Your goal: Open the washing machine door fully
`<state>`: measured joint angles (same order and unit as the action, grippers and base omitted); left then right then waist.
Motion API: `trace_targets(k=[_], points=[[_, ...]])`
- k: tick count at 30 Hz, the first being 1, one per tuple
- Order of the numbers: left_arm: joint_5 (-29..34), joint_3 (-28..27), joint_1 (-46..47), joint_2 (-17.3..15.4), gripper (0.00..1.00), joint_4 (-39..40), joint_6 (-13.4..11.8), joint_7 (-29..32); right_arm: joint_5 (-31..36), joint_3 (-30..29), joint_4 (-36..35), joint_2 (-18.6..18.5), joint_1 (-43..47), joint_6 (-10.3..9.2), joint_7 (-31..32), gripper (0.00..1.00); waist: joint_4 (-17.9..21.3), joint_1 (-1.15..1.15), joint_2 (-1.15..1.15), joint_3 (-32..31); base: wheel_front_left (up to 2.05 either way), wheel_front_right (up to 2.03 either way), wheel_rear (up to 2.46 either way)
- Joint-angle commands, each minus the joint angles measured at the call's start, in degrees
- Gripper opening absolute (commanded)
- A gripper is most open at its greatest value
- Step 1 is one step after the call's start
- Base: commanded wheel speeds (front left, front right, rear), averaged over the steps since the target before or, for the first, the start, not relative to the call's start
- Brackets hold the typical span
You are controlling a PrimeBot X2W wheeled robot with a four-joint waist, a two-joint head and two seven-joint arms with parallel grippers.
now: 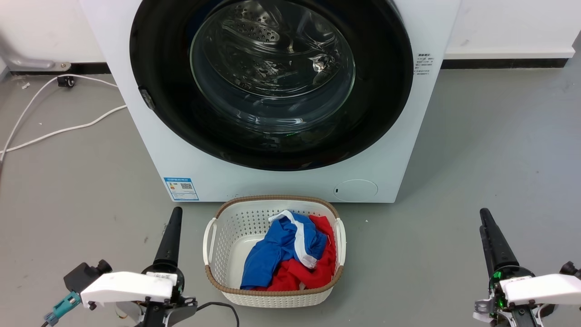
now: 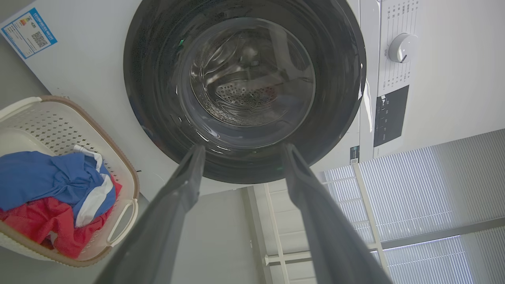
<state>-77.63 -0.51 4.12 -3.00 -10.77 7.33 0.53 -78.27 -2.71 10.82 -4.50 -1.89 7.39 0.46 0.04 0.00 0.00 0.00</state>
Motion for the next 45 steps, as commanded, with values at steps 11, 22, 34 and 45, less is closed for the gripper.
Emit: trace_targets(k=[11,22,34,45], points=[[14.4,3.3,0.9,-0.6,1.0,3.3,0.1,-2.9,18.5,0.3,-4.3,-0.6,0.9,0.06,-1.7,1.0,0.1,0.0,0.0,-0.1,0.0,0.0,0.0],[26.5,5.9,0.1,-2.3,1.0,2.8,0.1,-5.1,30.8,1.1,-6.0,-0.3,2.1,0.07,-1.7,1.0,0.3,0.0,0.0,-0.5,0.0,0.0,0.0],[37.8,7.5,0.0,-3.4,1.0,2.6,0.0,-7.2,41.3,1.0,-7.9,0.0,3.0,0.09,-1.7,1.0,0.1,0.0,0.0,-0.6,0.0,0.0,0.0],[45.9,8.2,0.6,-4.1,1.0,2.2,-0.8,-8.9,49.6,0.5,-9.3,0.6,3.9,0.1,-2.0,1.0,0.1,0.0,0.0,-0.4,0.0,0.0,0.0]])
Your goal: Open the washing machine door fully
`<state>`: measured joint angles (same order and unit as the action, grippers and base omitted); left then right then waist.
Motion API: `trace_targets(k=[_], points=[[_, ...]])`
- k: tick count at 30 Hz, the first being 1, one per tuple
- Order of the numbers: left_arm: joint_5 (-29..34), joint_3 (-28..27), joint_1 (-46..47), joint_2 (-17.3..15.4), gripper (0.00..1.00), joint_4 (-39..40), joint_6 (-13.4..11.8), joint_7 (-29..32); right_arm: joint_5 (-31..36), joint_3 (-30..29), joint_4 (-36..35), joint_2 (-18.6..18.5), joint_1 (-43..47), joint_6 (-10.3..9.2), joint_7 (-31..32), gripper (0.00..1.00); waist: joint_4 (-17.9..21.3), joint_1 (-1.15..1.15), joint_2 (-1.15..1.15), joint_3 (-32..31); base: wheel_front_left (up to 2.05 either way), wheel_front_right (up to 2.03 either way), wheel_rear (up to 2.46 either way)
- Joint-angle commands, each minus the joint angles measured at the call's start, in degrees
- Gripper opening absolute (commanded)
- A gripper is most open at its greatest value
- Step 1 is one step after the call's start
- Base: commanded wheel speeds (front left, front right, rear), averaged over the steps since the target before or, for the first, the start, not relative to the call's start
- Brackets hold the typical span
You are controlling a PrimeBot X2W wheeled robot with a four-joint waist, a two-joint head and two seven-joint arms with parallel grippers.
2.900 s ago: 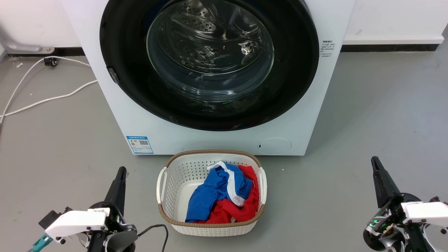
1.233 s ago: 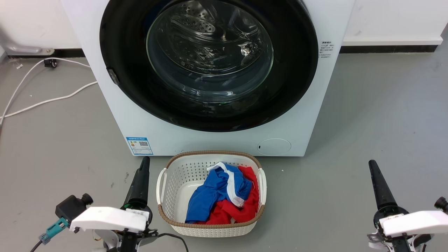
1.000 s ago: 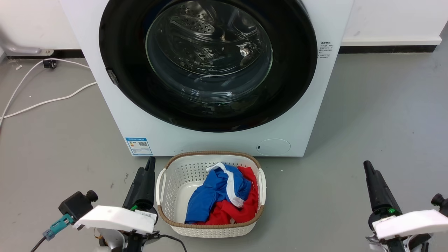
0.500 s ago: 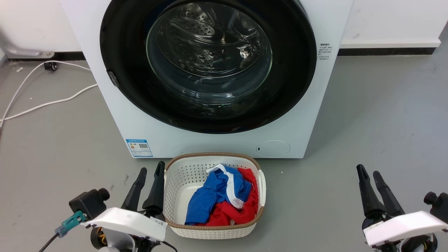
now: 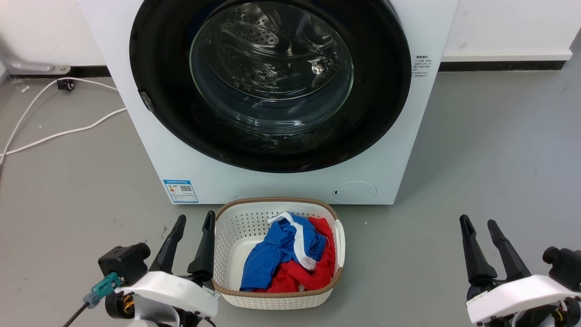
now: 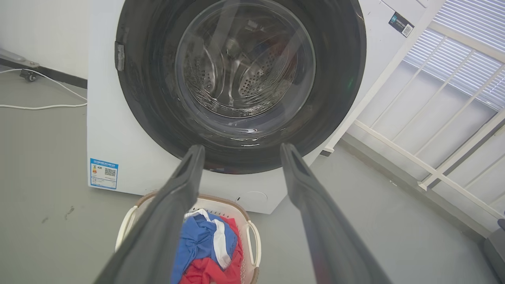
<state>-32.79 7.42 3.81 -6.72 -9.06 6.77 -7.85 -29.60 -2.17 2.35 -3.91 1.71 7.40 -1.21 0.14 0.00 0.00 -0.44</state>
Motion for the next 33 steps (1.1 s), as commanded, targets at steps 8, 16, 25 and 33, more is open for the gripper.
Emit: trace_targets(k=[8,16,25,33], points=[[6.1,0.4,1.0,-0.9,1.0,0.3,-0.9,-1.7,7.0,-0.4,-1.8,0.4,0.8,0.09,-0.7,1.0,0.1,0.0,0.0,0.0,0.0,0.0,0.0],[10.1,-0.1,0.8,-1.0,1.0,-0.2,-1.6,-2.8,12.1,-0.6,-2.4,0.7,1.4,0.1,-0.9,1.0,0.2,0.0,0.0,-0.1,0.0,0.0,0.0],[14.0,-0.3,0.7,-0.8,1.0,-1.1,-2.0,-3.9,16.6,-0.3,-2.9,0.9,1.9,0.11,-1.3,1.0,0.4,0.0,0.0,-0.2,0.0,0.0,0.0],[17.1,-0.8,0.9,-0.6,1.0,-1.4,-2.2,-4.9,20.2,-0.2,-3.1,1.0,2.4,0.12,-1.9,1.0,0.4,0.0,0.0,-0.2,0.0,0.0,0.0]])
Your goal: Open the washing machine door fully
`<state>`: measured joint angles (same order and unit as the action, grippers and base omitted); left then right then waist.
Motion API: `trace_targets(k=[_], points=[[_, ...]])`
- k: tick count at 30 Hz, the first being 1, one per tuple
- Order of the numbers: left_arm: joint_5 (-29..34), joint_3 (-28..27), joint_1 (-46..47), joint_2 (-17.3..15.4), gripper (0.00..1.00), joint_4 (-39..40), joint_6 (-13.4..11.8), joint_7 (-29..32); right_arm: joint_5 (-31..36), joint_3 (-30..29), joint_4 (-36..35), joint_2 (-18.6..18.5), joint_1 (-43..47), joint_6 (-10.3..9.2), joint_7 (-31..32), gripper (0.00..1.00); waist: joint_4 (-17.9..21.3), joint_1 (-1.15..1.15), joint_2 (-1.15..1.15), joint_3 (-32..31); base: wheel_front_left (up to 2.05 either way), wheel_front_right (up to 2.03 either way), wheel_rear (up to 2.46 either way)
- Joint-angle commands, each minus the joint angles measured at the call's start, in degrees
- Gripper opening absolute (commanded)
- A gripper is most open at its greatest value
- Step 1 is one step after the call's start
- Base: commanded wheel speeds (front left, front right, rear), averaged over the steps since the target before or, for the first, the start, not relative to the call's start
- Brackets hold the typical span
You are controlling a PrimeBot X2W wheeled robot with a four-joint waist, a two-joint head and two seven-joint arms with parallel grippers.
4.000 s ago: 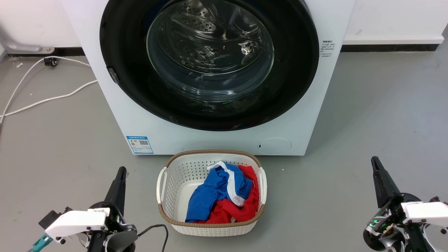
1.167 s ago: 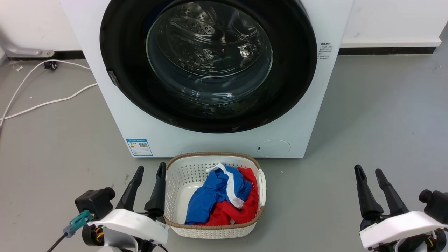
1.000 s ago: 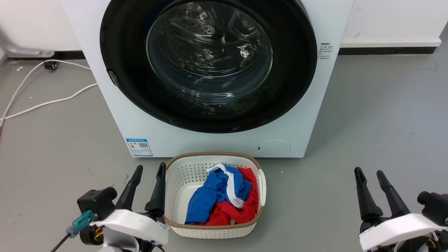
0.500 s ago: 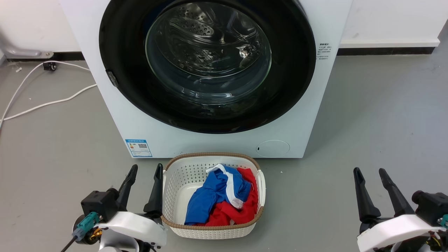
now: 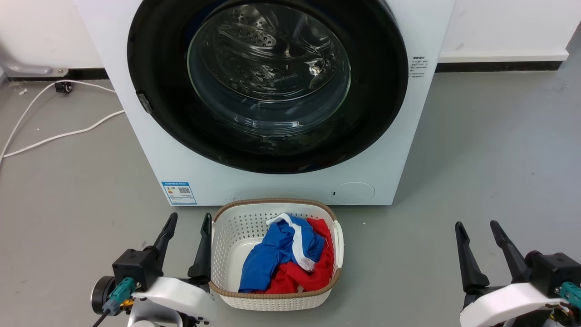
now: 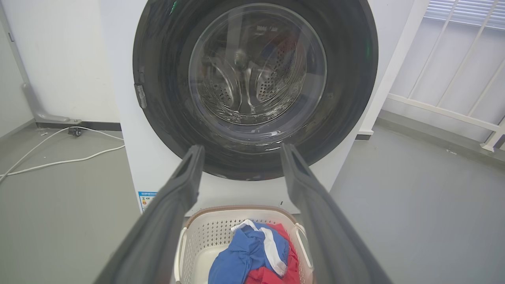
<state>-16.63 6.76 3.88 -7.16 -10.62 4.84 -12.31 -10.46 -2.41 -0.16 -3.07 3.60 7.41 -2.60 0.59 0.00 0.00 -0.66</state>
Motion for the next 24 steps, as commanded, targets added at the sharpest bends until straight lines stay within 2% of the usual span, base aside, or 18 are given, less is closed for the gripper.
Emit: trace_targets(k=[1,6,19,24], points=[[1.4,-0.1,0.8,-0.2,1.0,0.1,-0.3,-0.6,1.4,0.1,-0.7,0.2,0.5,0.11,-0.5,1.0,0.0,0.0,0.0,0.0,0.0,0.0,0.0],[4.8,0.0,0.8,-0.1,1.0,-0.2,-0.3,-1.4,4.0,0.2,-0.7,0.2,0.8,0.12,-1.1,1.0,0.0,0.0,0.0,-0.2,0.0,0.0,0.0],[9.0,0.1,1.0,0.0,1.0,-1.0,0.3,-2.8,7.2,0.8,-0.6,0.3,1.2,0.08,-2.3,1.0,0.1,0.0,0.0,-0.3,0.0,0.0,0.0],[8.7,-0.3,1.0,0.3,1.0,-1.2,0.5,-3.0,6.4,0.8,-0.2,0.3,1.2,0.07,-2.5,1.0,0.1,0.0,0.0,-0.3,0.0,0.0,0.0]])
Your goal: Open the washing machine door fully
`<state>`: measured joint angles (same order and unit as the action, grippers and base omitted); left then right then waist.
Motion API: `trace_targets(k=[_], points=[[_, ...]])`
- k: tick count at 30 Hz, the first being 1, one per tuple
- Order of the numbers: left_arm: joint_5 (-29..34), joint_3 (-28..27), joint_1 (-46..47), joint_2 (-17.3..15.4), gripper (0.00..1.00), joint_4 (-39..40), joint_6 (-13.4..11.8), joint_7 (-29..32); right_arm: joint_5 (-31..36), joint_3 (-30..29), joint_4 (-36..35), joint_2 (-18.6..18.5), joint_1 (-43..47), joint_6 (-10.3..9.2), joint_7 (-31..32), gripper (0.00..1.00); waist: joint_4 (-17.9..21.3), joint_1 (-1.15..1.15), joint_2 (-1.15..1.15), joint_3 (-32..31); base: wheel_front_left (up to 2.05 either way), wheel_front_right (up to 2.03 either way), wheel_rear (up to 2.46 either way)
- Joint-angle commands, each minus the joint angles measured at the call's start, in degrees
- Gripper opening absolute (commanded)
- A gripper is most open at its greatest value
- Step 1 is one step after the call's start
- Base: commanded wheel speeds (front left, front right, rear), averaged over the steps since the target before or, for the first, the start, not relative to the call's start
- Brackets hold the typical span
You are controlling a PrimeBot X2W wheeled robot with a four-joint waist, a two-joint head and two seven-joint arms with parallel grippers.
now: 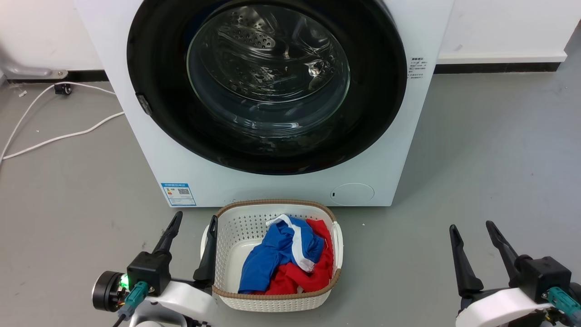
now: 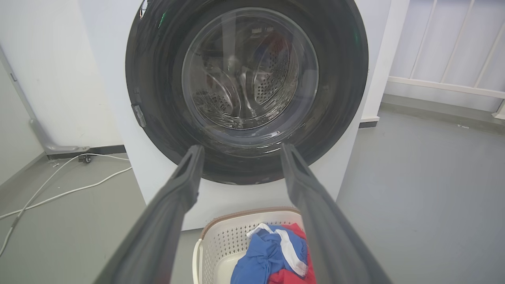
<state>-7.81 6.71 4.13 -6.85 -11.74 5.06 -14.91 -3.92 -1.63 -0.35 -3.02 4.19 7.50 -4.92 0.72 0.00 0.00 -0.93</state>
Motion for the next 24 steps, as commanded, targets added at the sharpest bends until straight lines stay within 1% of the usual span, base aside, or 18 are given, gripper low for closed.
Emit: trace_targets(k=[1,13,14,15,16,20,21,22,24], points=[[-0.3,-0.4,0.7,0.1,1.0,-0.2,0.3,-0.4,-0.3,0.0,0.1,0.2,0.5,-0.01,-0.2,1.0,0.0,0.0,0.0,0.0,0.0,0.0,0.0],[-0.6,-0.8,0.8,0.4,1.0,-0.5,0.4,-0.3,-1.5,-0.1,1.2,0.2,-0.3,-0.02,-0.6,1.0,-0.2,0.0,0.0,0.0,0.0,0.0,0.0],[-0.6,-0.8,0.7,0.4,1.0,-0.6,0.4,-0.3,-1.6,-0.1,1.3,0.2,-0.3,-0.02,-0.6,0.51,-0.2,0.0,0.0,0.0,0.0,0.0,0.0],[-0.5,-0.9,0.7,0.4,1.0,-0.6,0.5,-0.3,-1.6,-0.1,1.4,0.2,-0.4,-0.02,-0.6,0.17,-0.2,0.0,0.0,0.0,0.0,0.0,0.0],[-0.5,-0.9,0.7,0.5,1.0,-0.6,0.5,-0.3,-1.7,-0.1,1.4,0.2,-0.4,-0.01,-0.5,0.0,-0.2,0.0,0.0,0.0,0.0,0.0,0.0],[-0.4,-1.0,0.7,0.5,1.0,-0.7,0.5,-0.3,-2.2,-0.3,1.8,0.2,-0.5,-0.02,-0.4,0.0,-0.2,0.0,0.0,0.0,0.0,0.0,0.0],[-0.4,-1.0,0.8,0.6,1.0,-0.7,0.5,-0.3,-3.3,-0.5,1.9,0.2,-0.5,-0.02,-0.4,0.0,-0.2,0.0,0.0,0.0,0.0,0.0,0.0],[-0.3,-1.1,0.8,0.6,1.0,-0.7,0.5,-0.3,-6.0,-0.8,2.3,0.2,-0.5,-0.02,-0.2,0.0,-0.2,0.0,0.0,0.0,0.0,0.0,0.0],[-0.2,-1.1,0.9,0.6,1.0,-0.7,0.5,-0.3,-14.9,-1.2,3.4,0.2,-0.6,-0.01,0.4,0.0,-0.2,0.0,0.0,0.0,0.0,0.0,0.0]])
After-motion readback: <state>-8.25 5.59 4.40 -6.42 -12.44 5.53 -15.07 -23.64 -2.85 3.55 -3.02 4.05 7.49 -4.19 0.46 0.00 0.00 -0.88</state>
